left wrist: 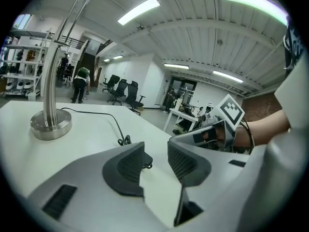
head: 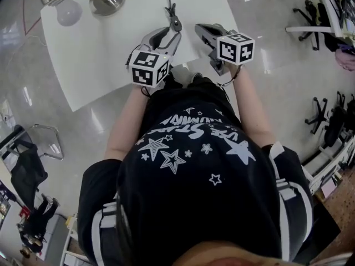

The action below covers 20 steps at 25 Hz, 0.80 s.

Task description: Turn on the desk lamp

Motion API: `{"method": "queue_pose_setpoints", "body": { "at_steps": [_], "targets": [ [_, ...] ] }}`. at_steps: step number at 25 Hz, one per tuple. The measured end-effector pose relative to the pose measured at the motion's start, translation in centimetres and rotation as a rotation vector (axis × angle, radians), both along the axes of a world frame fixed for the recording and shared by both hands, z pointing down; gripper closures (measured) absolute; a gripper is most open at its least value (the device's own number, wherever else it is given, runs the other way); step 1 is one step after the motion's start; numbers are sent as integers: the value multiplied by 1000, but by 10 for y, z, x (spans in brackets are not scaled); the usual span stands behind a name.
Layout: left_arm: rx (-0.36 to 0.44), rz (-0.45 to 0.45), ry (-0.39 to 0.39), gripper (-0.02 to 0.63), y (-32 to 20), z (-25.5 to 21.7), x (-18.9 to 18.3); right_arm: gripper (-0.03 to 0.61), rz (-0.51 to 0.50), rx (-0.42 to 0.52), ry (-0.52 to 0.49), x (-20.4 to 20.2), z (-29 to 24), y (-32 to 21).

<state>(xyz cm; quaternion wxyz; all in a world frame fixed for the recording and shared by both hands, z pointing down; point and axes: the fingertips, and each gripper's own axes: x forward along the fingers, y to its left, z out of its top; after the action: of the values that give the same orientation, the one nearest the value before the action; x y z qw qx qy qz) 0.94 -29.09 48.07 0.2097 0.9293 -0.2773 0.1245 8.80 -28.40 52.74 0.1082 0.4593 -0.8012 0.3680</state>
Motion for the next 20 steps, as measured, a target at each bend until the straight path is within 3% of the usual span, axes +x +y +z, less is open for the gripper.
{"method": "queue_pose_setpoints", "body": {
  "at_steps": [4, 9, 15, 20],
  "targets": [
    [21, -12, 9, 448, 2, -8, -1, 574, 44, 0, -10, 10, -3, 14],
    [31, -49, -4, 513, 10, -9, -11, 574, 65, 15, -31, 15, -10, 25],
    [58, -114, -33, 579, 38, -12, -15, 574, 31, 30, -69, 12, -13, 56],
    [81, -170, -42, 597, 75, -23, -18, 574, -4, 62, -83, 15, -25, 94]
  ]
}}
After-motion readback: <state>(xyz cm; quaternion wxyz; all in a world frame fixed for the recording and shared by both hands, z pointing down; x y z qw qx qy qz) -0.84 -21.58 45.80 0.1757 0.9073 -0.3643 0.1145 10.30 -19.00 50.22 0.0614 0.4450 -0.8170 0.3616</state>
